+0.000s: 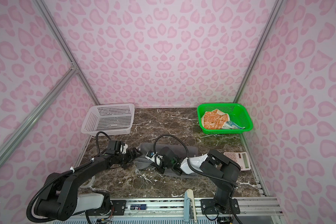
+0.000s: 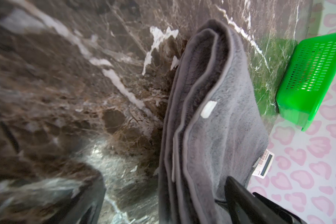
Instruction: Fold and stack the towels
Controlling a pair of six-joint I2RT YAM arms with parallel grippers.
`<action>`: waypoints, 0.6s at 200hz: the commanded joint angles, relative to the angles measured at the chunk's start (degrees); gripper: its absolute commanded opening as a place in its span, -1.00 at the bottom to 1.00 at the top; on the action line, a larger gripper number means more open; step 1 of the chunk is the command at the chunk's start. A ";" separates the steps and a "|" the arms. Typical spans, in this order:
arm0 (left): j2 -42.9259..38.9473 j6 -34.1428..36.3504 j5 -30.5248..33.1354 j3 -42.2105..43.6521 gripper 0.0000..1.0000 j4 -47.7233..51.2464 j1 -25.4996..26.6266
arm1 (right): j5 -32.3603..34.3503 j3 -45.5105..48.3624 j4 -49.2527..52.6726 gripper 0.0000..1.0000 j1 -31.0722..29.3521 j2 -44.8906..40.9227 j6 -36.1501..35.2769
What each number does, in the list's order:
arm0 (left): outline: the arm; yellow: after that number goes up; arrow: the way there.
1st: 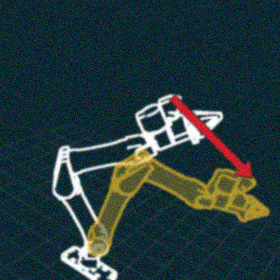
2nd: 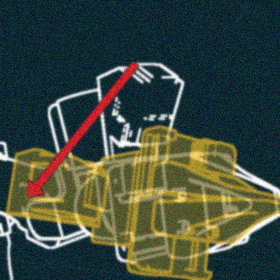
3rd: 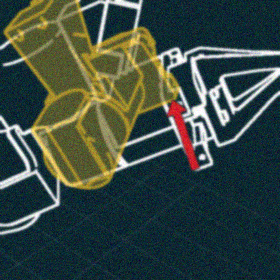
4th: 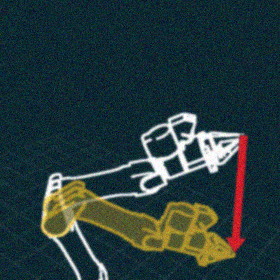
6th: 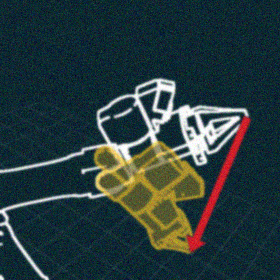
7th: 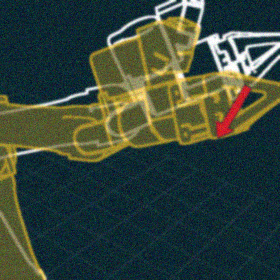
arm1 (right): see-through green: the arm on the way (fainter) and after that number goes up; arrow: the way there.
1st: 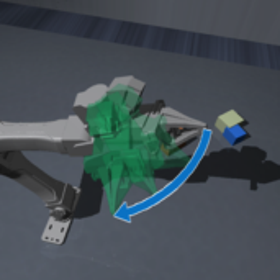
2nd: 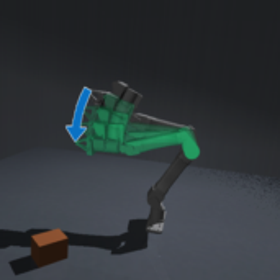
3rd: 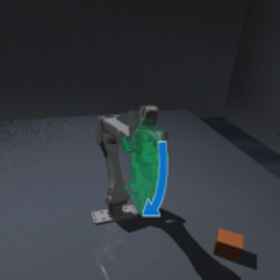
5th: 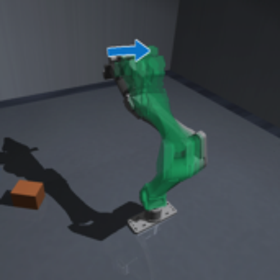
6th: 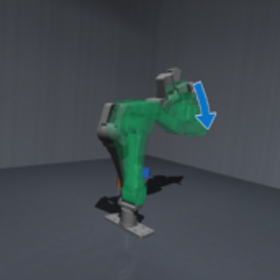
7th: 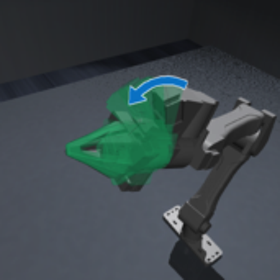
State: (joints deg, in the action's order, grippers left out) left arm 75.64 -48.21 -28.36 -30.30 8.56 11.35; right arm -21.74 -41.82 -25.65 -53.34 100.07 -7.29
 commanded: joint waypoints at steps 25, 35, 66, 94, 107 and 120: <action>2.37 -2.31 -2.70 -0.82 0.94 -5.63 0.16 | -2.92 0.61 -6.07 -1.00 0.84 0.13 2.82; 3.31 -2.70 -3.00 -1.34 0.94 -6.47 0.28 | -2.92 0.60 -5.88 -1.00 0.86 0.23 2.57; 5.16 -5.02 -0.45 -1.91 0.97 -9.84 2.29 | -2.56 0.43 -5.42 -1.00 0.82 0.13 1.98; 8.11 -7.02 -0.49 -3.13 0.85 -12.58 4.50 | -2.15 0.25 -4.80 -1.00 0.83 0.11 1.47; 9.14 -6.95 -0.09 -3.92 0.76 -12.50 5.58 | -1.97 0.34 -4.67 -1.00 0.76 0.26 1.15; 10.07 -6.81 0.04 -4.57 0.65 -12.45 6.27 | -1.86 0.32 -4.59 -1.00 0.71 0.46 1.05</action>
State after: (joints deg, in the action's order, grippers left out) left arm 84.16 -54.00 -29.30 -33.47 -1.87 16.58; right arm -23.59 -41.41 -28.67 -52.51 100.05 -5.43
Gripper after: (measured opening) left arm 0.864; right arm 0.072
